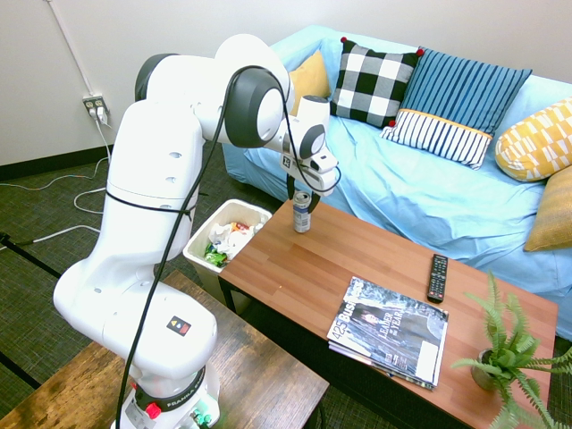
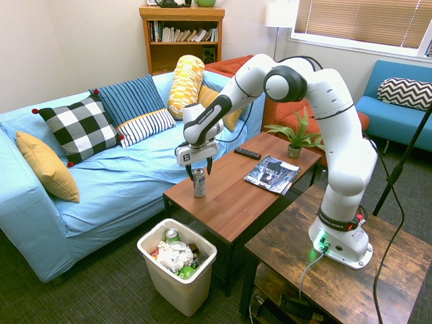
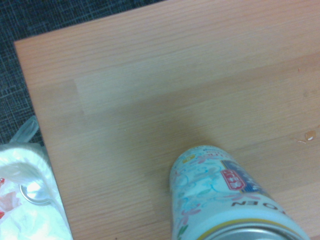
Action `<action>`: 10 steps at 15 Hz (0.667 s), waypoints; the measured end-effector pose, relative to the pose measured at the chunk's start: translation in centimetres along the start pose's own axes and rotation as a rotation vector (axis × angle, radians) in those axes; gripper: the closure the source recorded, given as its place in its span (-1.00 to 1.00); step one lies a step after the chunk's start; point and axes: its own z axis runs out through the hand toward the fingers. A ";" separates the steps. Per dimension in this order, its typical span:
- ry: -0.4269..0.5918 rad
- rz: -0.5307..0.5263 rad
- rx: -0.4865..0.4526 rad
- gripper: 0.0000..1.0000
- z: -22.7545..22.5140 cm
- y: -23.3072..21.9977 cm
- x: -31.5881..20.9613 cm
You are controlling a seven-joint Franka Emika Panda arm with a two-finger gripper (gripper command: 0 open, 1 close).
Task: Throw the can in the trash bin
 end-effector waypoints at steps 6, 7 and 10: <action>-0.001 0.001 0.006 1.00 -0.5 -0.4 0.1; -0.001 0.002 0.007 1.00 -0.6 -0.4 0.1; -0.002 0.004 0.009 1.00 -0.7 -0.5 0.1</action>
